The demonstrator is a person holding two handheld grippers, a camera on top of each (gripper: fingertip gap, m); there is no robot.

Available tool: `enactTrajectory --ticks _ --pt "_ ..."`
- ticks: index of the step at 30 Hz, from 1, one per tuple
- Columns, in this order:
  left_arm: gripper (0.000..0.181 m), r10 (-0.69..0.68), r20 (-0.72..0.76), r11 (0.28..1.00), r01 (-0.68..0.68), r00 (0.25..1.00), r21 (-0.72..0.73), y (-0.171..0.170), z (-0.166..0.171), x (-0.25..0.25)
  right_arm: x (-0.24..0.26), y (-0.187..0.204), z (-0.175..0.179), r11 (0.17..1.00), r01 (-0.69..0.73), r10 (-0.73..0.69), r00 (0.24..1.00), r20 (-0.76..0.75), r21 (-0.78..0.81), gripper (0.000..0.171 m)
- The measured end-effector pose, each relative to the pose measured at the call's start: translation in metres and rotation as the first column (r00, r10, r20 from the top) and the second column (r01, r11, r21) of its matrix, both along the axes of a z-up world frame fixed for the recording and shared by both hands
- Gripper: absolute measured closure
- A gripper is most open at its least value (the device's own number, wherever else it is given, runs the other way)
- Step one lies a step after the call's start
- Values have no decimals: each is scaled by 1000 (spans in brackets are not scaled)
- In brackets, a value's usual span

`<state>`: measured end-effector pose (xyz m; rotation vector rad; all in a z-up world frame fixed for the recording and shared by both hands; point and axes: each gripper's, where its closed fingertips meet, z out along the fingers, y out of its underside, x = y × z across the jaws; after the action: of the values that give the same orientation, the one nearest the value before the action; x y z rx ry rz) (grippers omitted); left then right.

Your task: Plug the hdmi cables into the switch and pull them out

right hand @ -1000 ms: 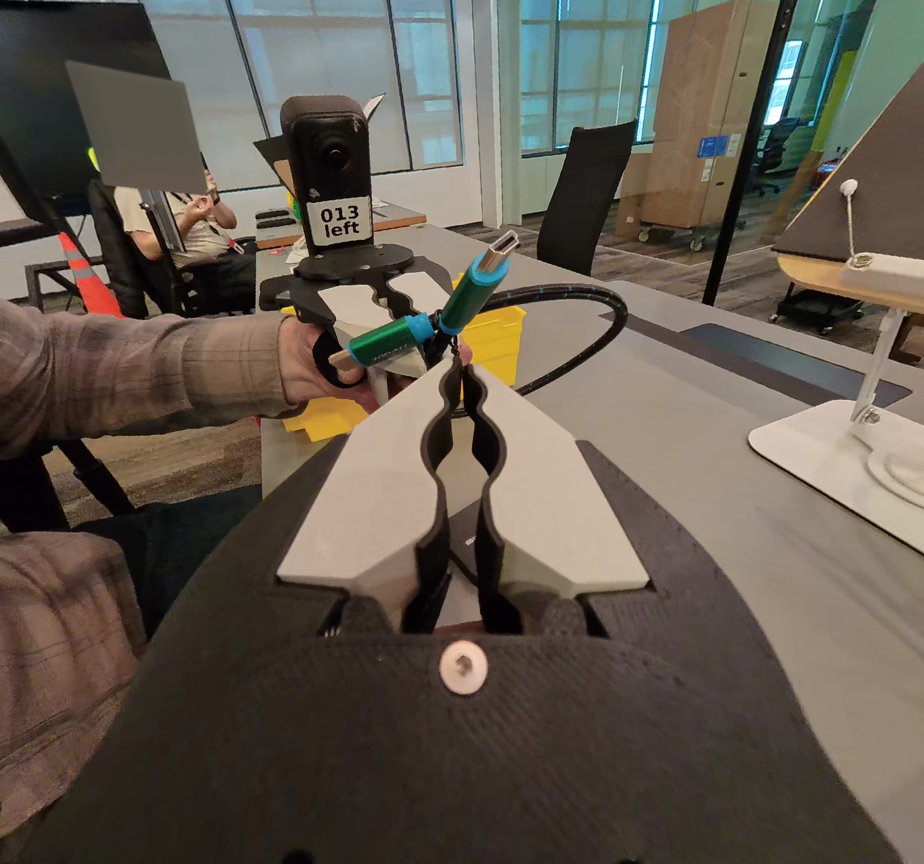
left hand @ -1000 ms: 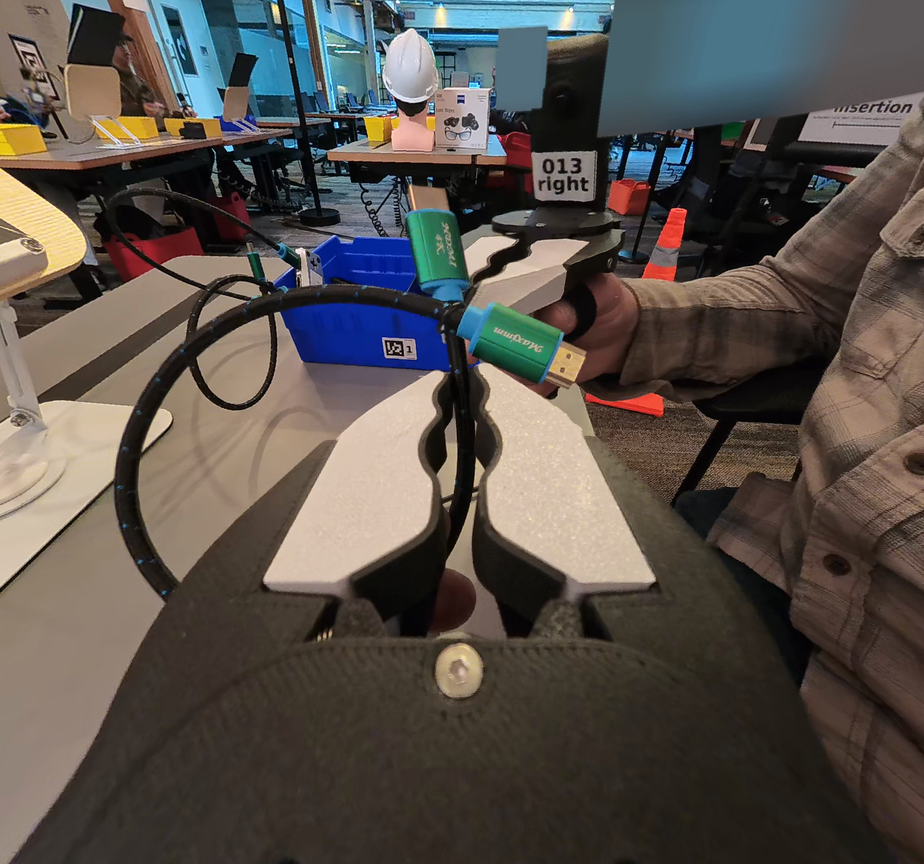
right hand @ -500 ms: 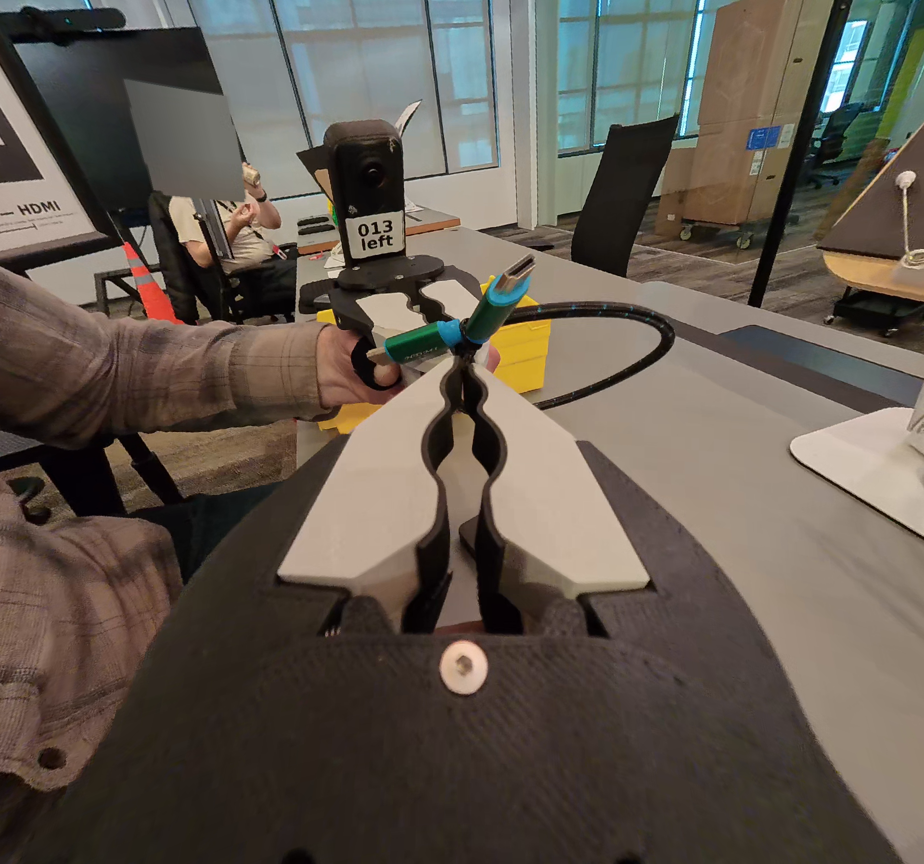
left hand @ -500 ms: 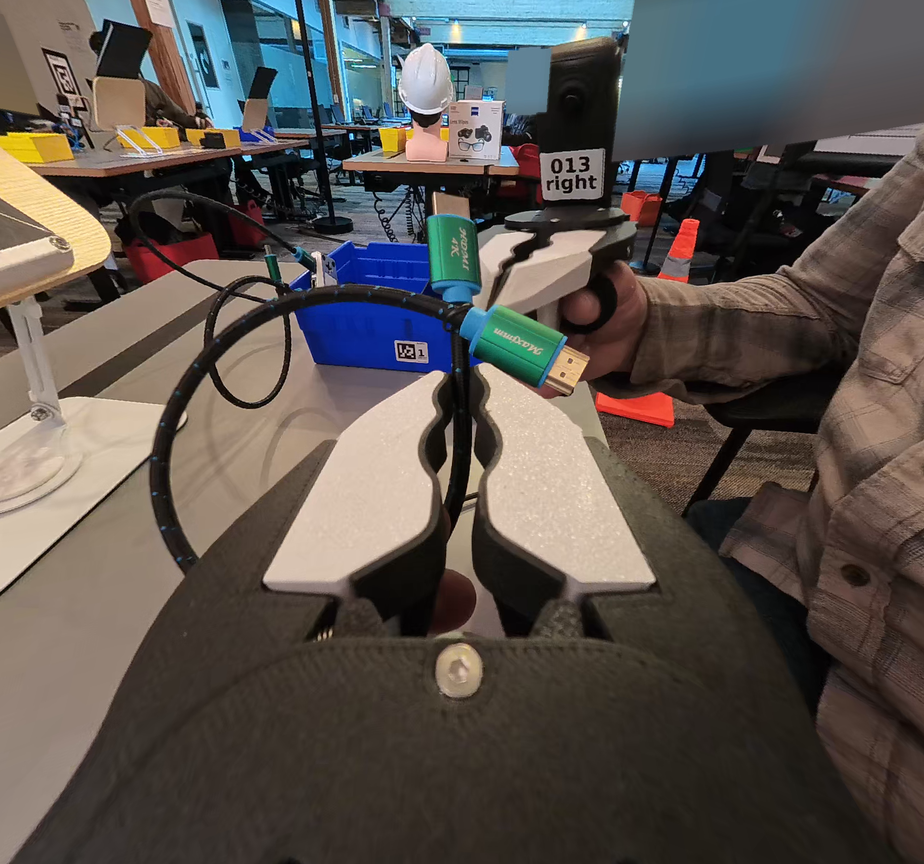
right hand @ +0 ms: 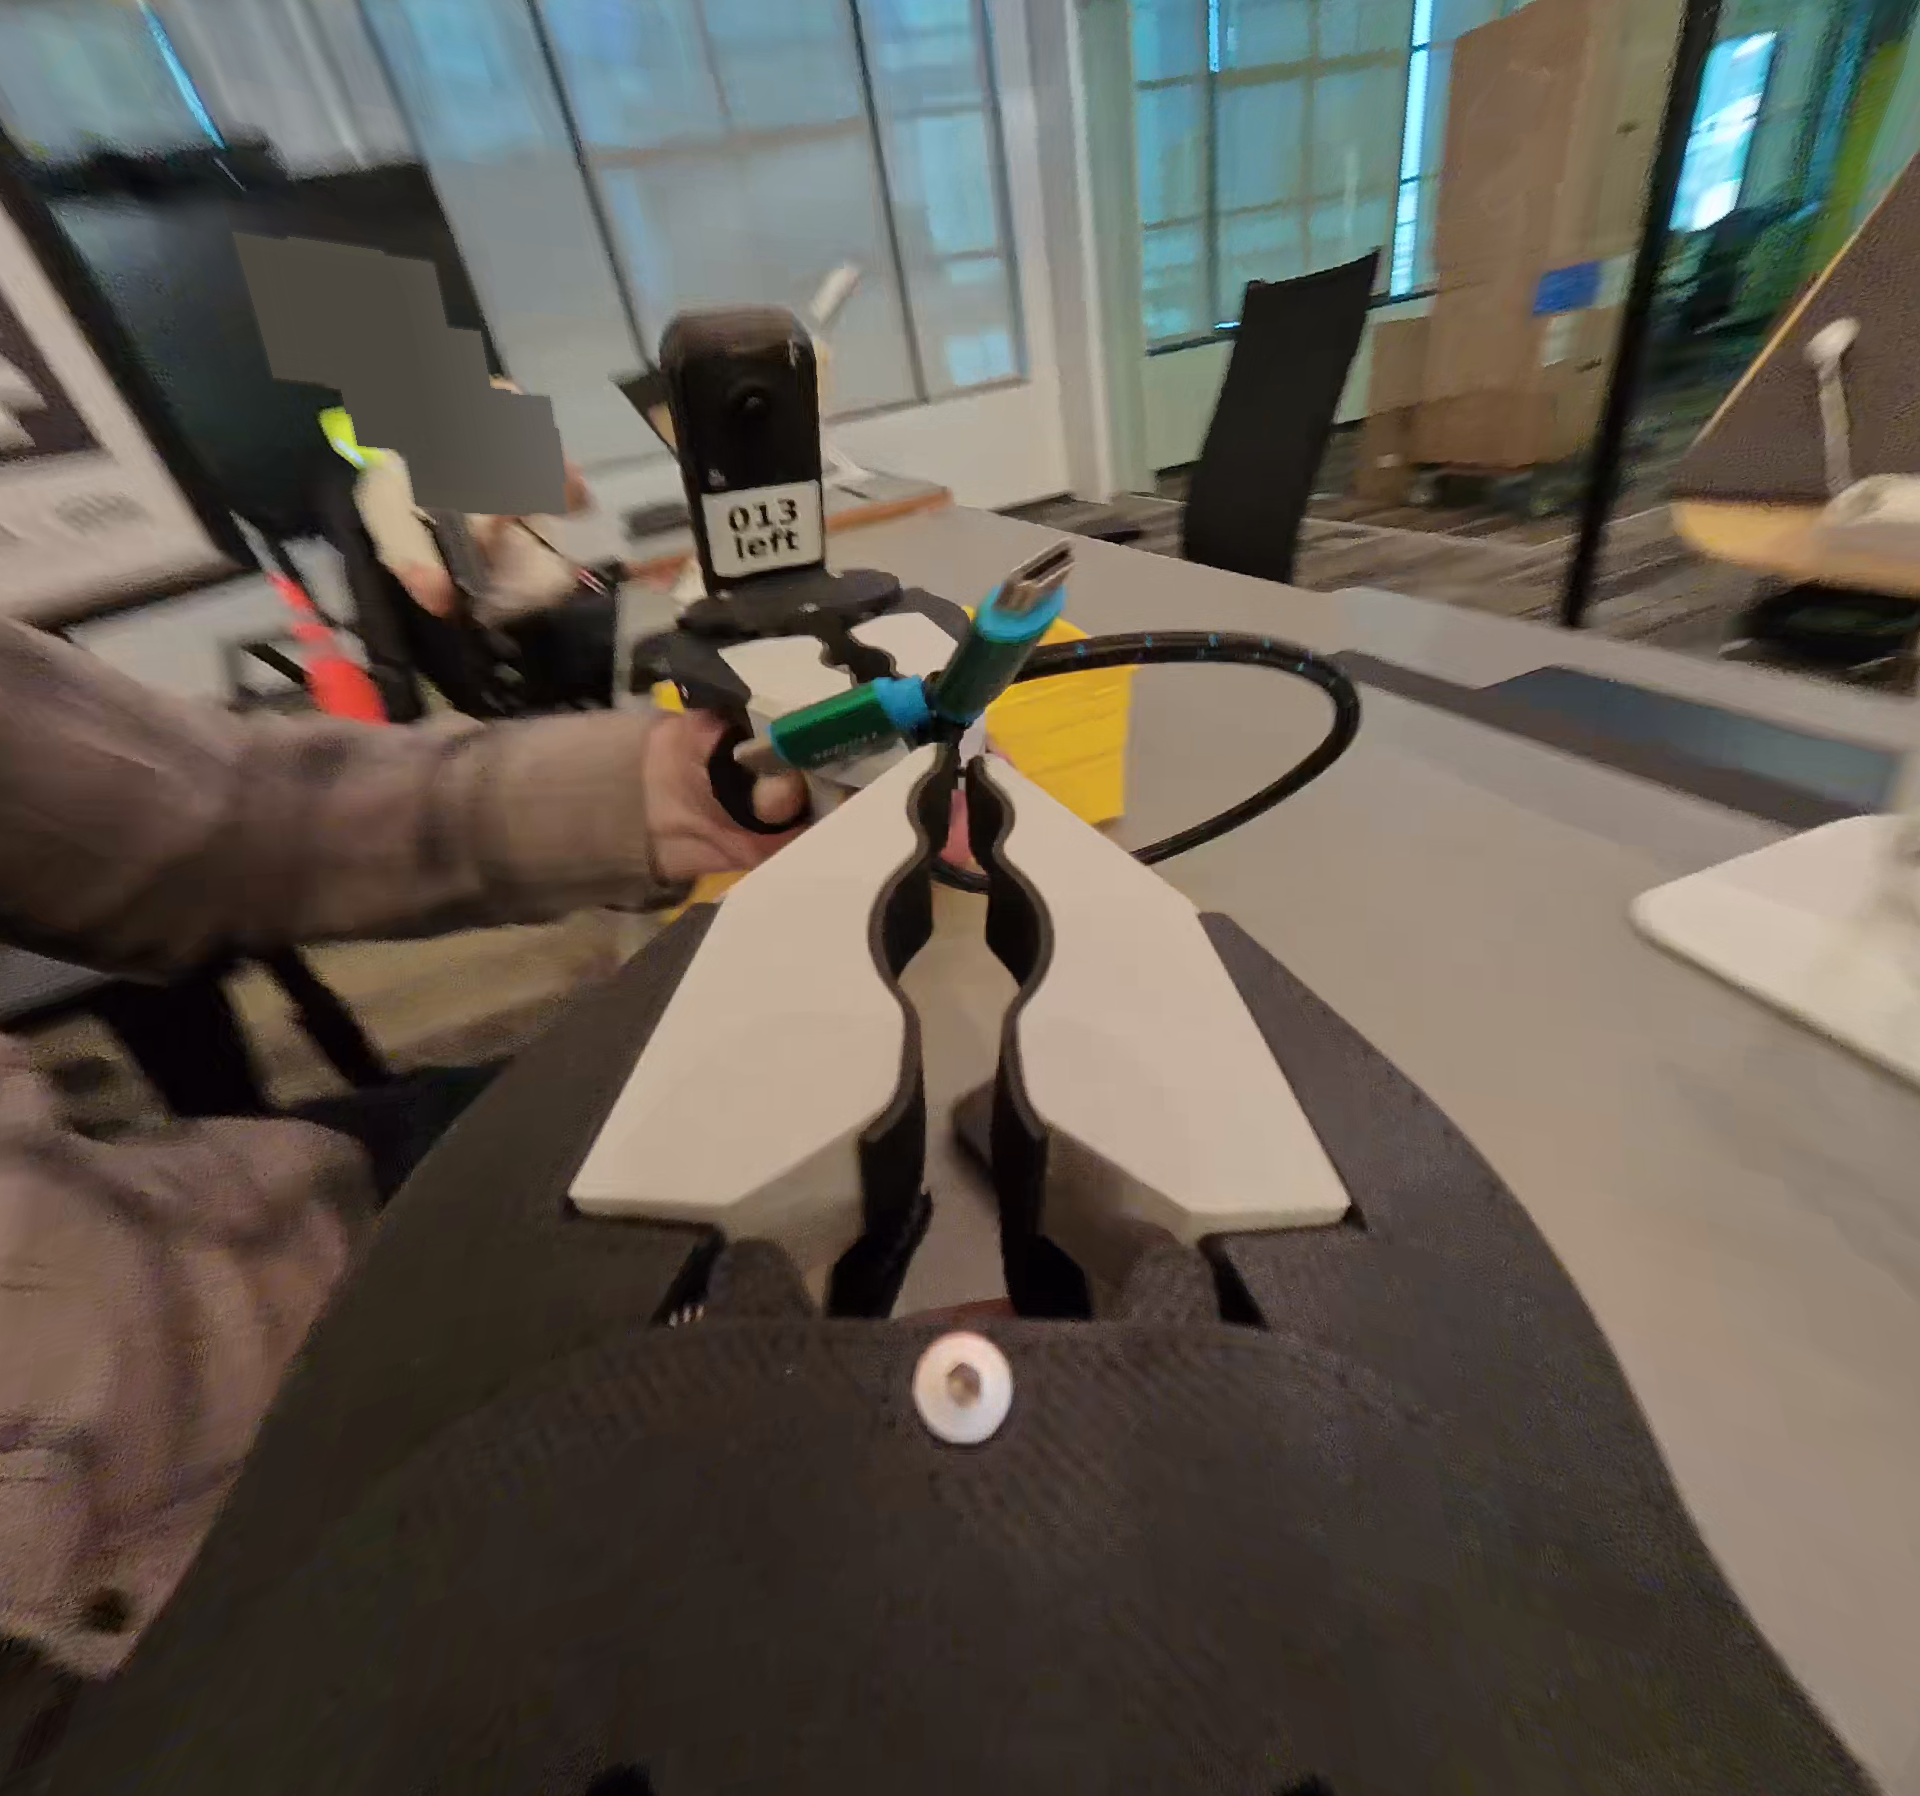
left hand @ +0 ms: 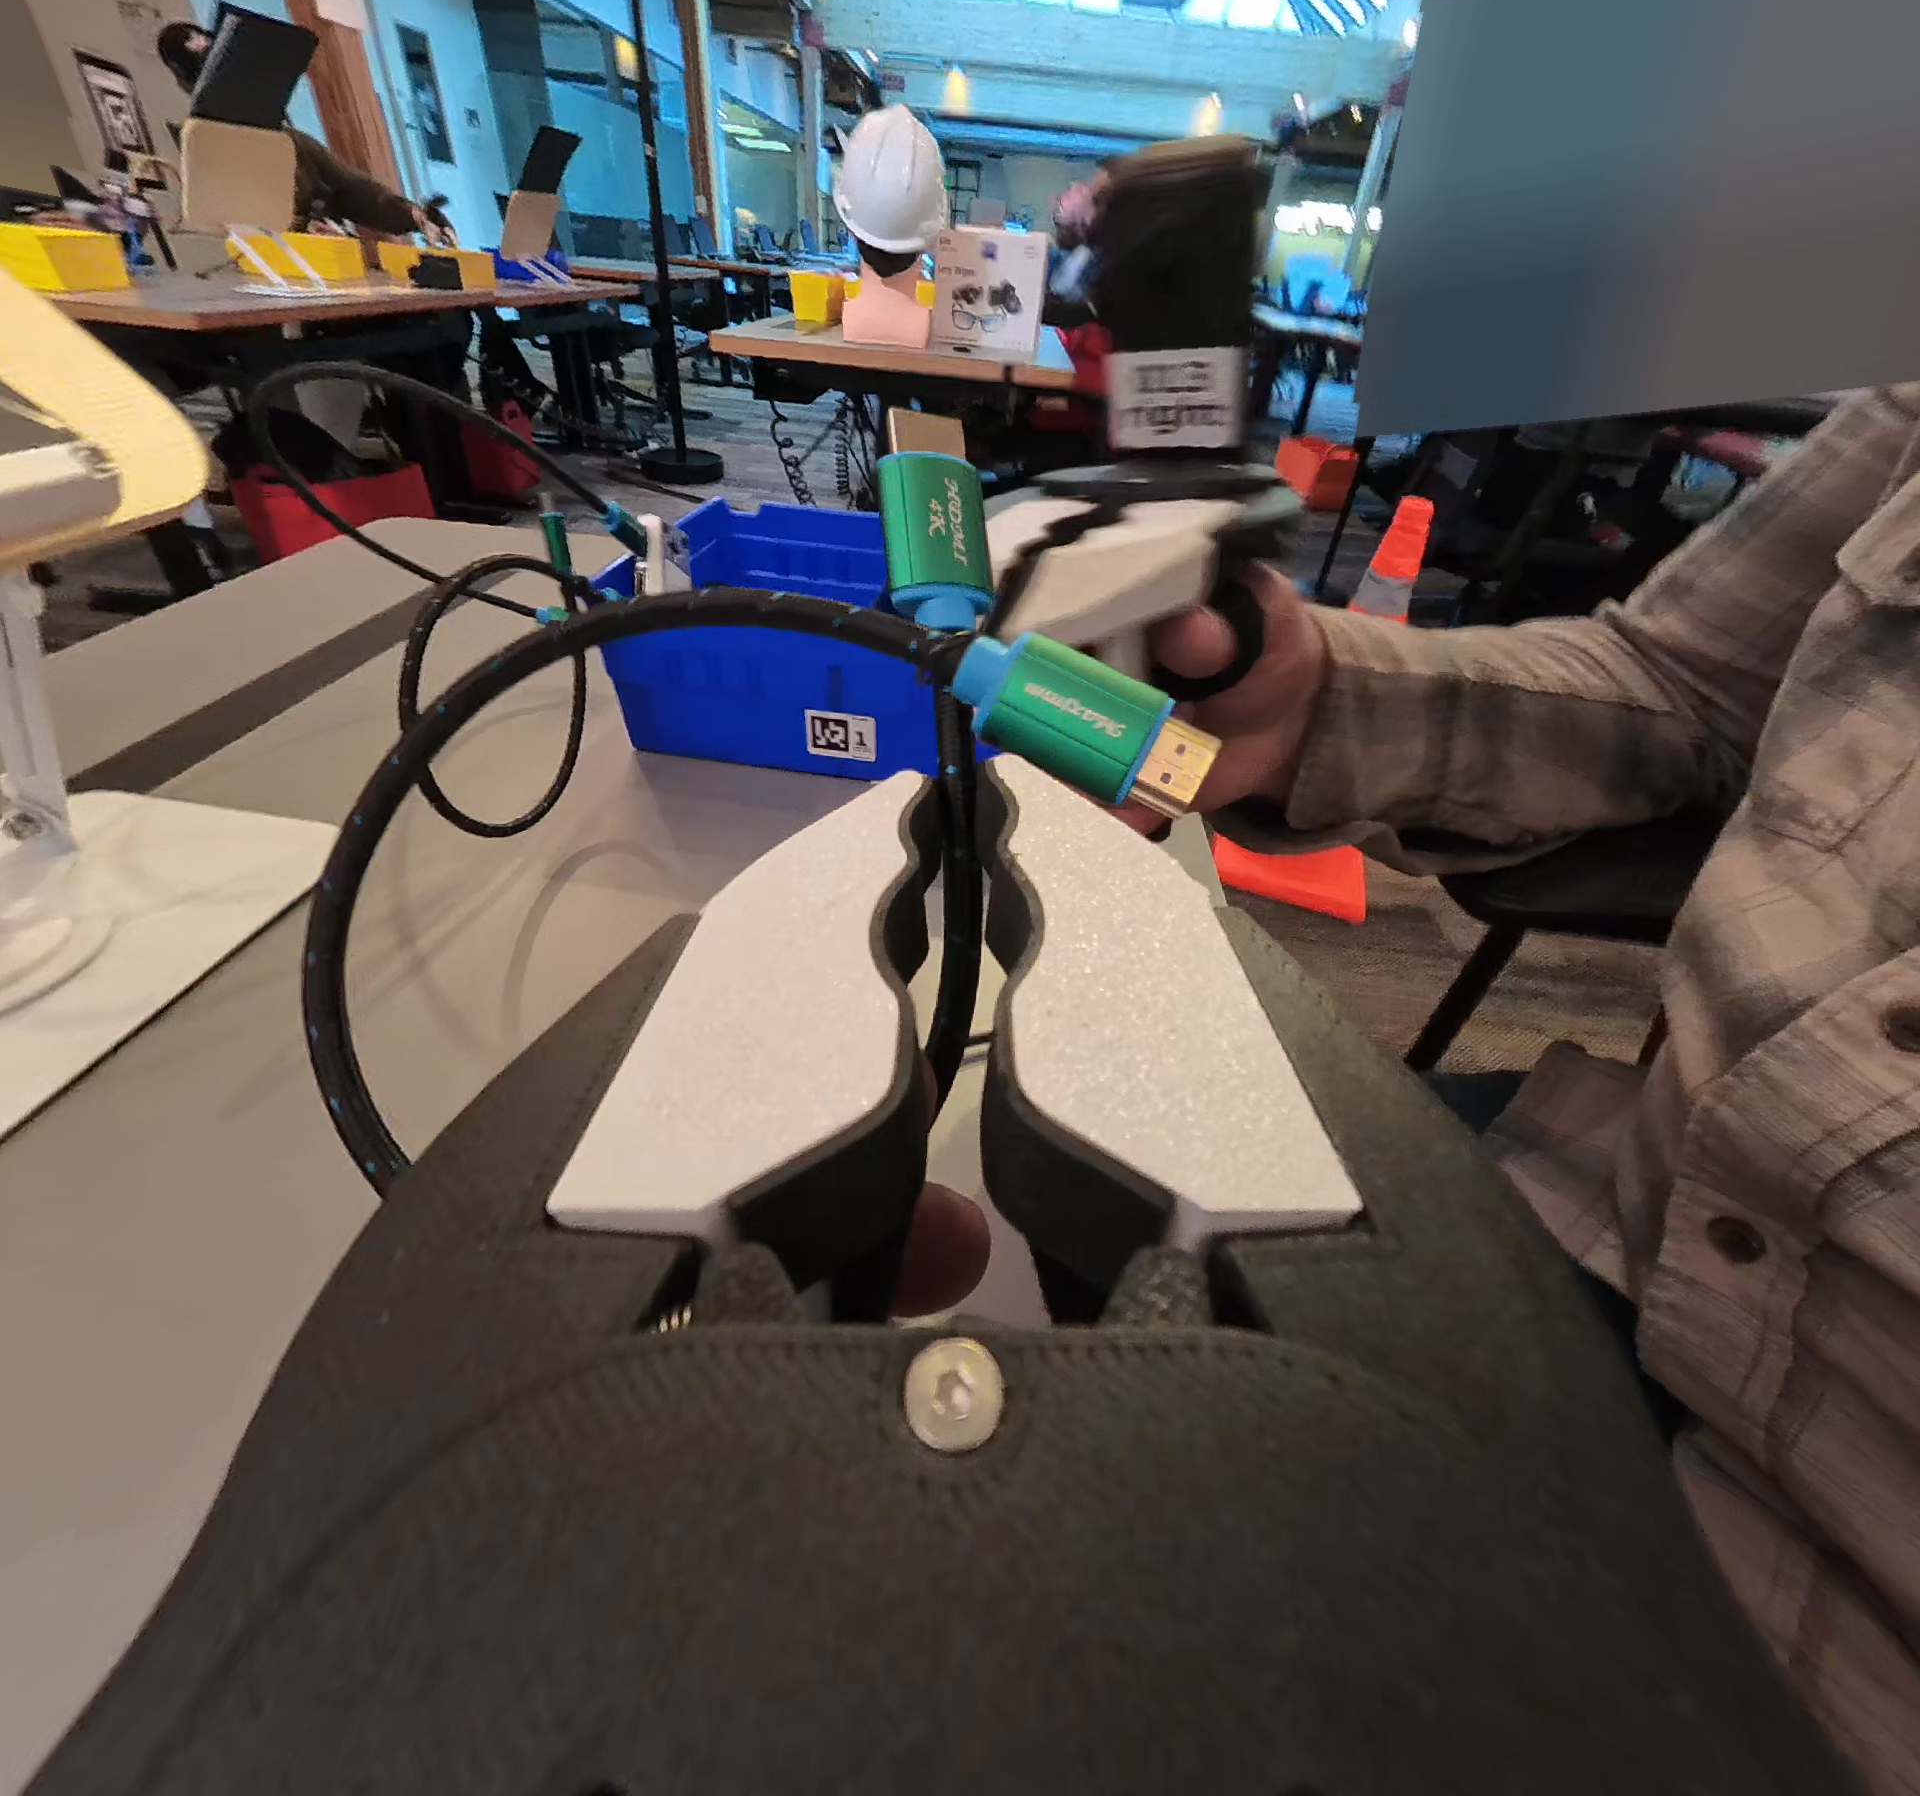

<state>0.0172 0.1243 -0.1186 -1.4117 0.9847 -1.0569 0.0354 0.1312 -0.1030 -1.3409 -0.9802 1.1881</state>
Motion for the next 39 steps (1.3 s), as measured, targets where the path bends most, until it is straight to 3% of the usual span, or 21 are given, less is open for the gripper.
enactTrajectory --ticks 3,6,12,19,23,32,36,39 --pt "176 16 31 999 -14 999 -46 5 2 -3 -1 1 0 975 91 -109 991 79 202 156" --pt "176 35 26 997 -33 999 -67 8 3 -2 0 3 0 908 152 -216 968 125 392 159" --pt "175 75 48 986 -67 996 -151 16 1 -3 -1 0 1 671 177 -412 896 164 720 163" --pt "176 85 33 976 -76 996 -204 17 0 4 -5 6 -5 454 142 -558 815 156 880 158" --pt "177 86 47 971 -73 995 -228 16 0 6 -3 13 -3 380 146 -623 770 136 913 158" --pt "176 84 43 965 -71 996 -254 14 0 11 1 21 -4 362 166 -660 740 127 917 166" --pt "176 80 46 963 -66 996 -260 13 -1 12 3 24 -5 396 181 -654 743 138 901 170" --pt "176 79 42 965 -65 996 -254 13 -2 13 3 23 -6 466 200 -620 769 157 862 171"
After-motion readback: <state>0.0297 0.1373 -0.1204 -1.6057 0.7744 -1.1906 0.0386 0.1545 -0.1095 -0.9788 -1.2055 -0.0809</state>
